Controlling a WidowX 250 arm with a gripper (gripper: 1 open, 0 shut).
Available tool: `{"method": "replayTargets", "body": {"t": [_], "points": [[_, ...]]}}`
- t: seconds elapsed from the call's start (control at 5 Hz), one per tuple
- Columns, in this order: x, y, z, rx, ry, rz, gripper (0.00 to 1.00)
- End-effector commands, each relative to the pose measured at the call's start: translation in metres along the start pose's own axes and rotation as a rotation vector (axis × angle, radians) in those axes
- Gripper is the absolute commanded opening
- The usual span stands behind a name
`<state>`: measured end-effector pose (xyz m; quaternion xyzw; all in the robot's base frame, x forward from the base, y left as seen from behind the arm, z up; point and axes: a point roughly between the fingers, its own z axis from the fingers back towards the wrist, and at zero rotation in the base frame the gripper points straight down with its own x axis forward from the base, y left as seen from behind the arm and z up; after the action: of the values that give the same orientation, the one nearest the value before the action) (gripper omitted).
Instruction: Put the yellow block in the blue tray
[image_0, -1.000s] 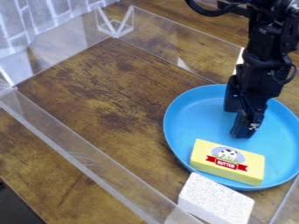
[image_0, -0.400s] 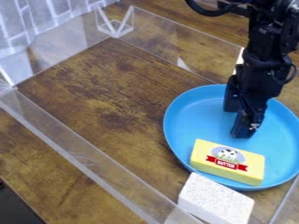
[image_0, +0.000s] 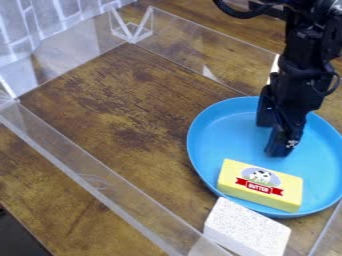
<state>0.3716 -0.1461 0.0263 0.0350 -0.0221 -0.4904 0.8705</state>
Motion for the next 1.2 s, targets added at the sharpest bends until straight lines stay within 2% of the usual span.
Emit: {"method": "replayTargets", "body": {"t": [0.0, 1.0], "points": [[-0.0037, 0.0129, 0.0065, 0.026, -0.025, 0.034, 1.00], [-0.0073, 0.0180, 0.0027, 0.031, -0.018, 0.056, 1.00]]}}
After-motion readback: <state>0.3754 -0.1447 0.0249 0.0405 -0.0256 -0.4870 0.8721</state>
